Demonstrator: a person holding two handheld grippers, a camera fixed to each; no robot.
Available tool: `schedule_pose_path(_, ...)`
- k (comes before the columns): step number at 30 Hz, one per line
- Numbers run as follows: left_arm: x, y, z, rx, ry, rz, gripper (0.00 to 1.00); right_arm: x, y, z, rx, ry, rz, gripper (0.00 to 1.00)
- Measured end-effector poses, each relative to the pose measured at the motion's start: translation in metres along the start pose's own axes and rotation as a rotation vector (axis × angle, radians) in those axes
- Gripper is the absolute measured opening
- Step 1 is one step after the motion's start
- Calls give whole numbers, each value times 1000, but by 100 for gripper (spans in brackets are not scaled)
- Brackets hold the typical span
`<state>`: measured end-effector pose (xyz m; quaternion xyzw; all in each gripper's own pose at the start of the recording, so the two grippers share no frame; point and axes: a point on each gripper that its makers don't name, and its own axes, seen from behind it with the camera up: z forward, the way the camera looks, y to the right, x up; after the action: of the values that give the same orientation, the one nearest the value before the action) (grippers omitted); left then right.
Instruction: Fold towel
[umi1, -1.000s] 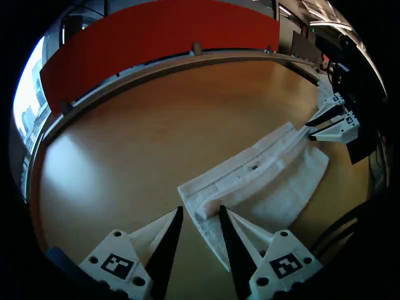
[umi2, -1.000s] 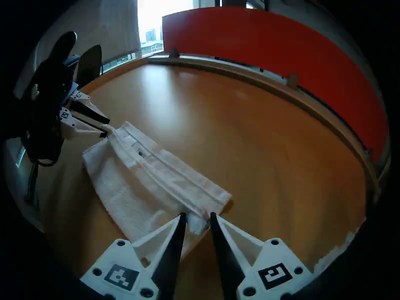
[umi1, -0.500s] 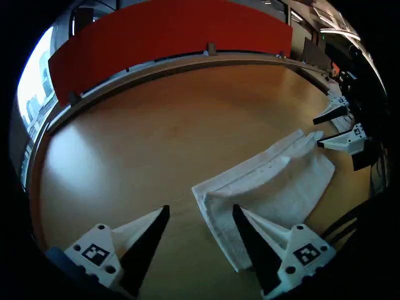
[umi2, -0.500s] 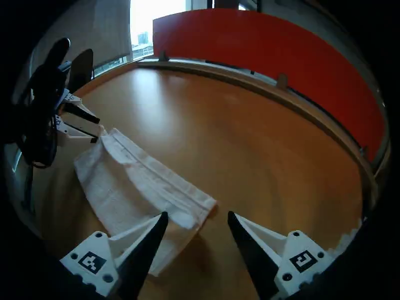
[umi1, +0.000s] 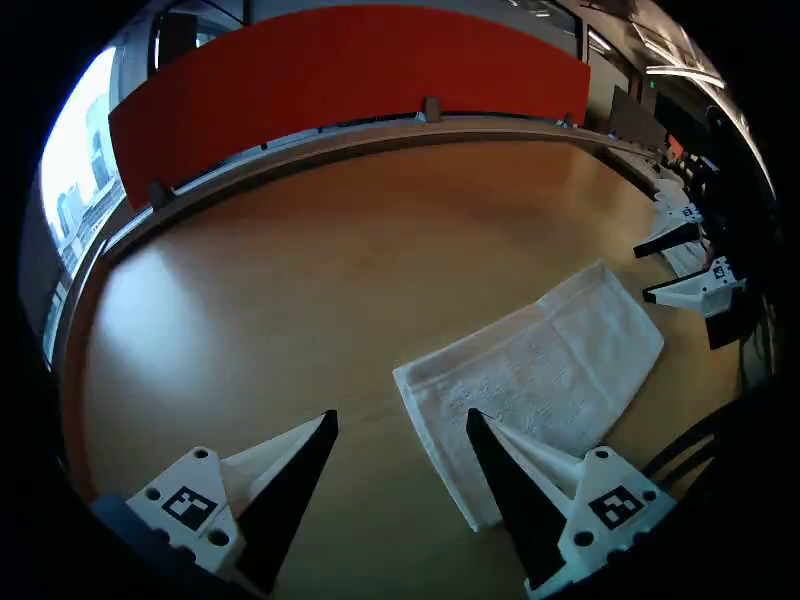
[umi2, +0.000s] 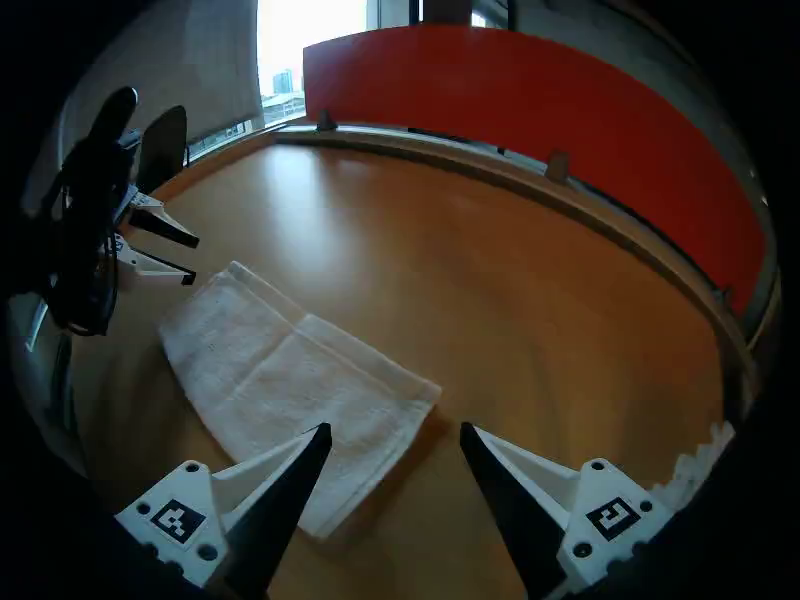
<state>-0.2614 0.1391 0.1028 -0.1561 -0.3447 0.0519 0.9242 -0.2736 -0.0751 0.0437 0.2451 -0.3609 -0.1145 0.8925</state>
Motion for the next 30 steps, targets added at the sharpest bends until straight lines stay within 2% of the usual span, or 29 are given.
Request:
schedule_pose_path(12,-19,4,-26,21,12,-49,96,-11,-18,-21,2,11,-9,100)
schedule_pose_path(20,-37,4,-47,56,38,-110,96,-22,-27,-31,6,11,-12,100)
schedule_pose_path(30,-51,-8,-76,117,99,-160,96,-29,-33,-34,18,16,-37,100)
